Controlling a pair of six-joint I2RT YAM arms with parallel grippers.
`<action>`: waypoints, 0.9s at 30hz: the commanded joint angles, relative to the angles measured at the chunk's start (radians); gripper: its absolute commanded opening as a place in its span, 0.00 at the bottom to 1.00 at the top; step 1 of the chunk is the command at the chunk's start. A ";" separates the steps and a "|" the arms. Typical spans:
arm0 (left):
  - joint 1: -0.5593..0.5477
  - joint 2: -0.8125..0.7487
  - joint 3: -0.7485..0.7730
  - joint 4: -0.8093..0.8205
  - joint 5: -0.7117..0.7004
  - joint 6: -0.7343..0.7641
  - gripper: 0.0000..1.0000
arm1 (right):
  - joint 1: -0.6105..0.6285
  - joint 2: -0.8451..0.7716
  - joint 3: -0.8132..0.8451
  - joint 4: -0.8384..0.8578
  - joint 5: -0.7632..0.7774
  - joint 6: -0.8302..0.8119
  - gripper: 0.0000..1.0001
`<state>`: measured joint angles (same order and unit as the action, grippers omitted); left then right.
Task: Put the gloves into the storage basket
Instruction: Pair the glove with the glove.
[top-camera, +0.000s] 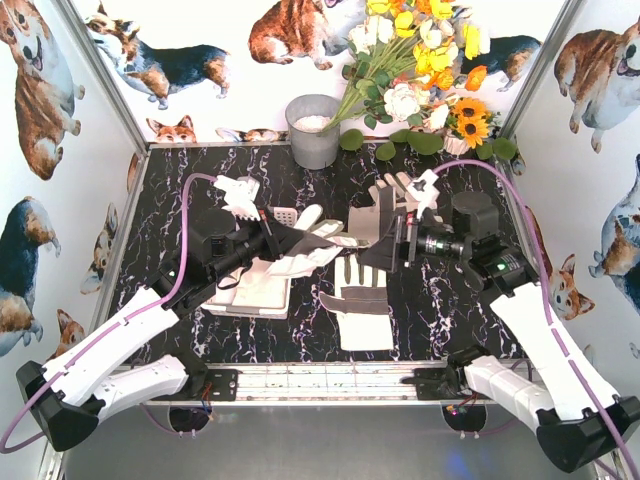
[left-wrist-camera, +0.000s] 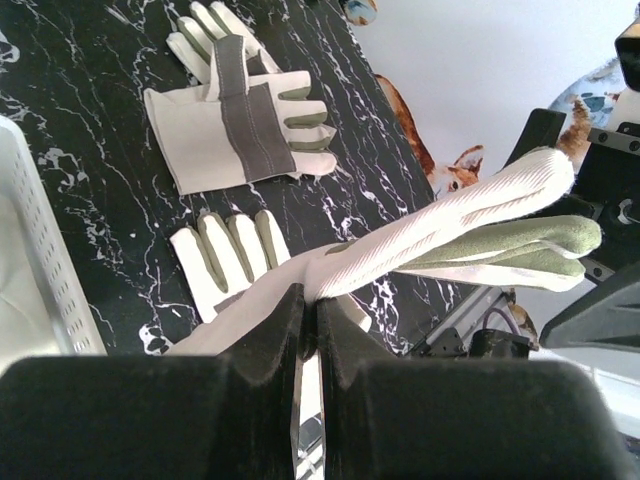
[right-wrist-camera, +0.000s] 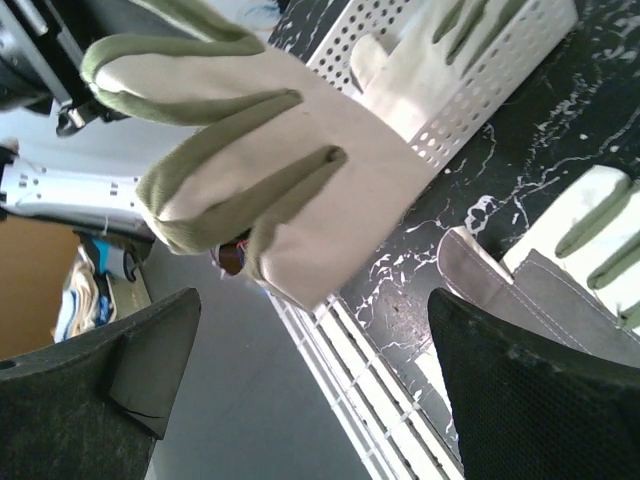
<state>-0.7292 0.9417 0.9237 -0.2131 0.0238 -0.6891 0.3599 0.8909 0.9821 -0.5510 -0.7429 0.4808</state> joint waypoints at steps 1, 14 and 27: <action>0.002 -0.009 0.034 0.046 0.057 -0.007 0.00 | 0.072 0.025 0.076 0.040 0.017 -0.092 1.00; 0.002 0.025 0.037 0.094 0.203 -0.012 0.00 | 0.080 0.087 0.098 0.076 0.090 -0.086 1.00; 0.001 0.045 0.020 0.116 0.193 -0.027 0.00 | 0.080 0.086 0.059 0.186 0.014 0.033 0.40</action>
<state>-0.7292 0.9771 0.9272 -0.1375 0.2241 -0.7071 0.4366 0.9821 1.0222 -0.4438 -0.7074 0.4736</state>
